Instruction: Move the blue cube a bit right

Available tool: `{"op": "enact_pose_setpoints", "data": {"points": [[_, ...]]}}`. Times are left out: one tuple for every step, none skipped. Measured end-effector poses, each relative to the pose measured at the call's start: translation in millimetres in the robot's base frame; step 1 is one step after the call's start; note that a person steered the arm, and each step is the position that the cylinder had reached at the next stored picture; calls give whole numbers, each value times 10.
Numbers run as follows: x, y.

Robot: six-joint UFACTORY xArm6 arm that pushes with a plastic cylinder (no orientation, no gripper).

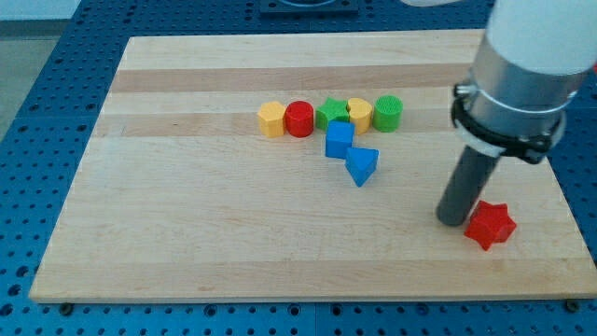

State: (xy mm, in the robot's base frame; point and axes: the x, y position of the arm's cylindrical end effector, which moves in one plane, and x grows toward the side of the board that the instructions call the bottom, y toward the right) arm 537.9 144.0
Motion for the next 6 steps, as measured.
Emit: {"op": "enact_pose_setpoints", "data": {"points": [[0,-594],[-129,-1196],[-565,-1473],[-964,-1489],[-1060,-1335],[-1060,-1177]]}}
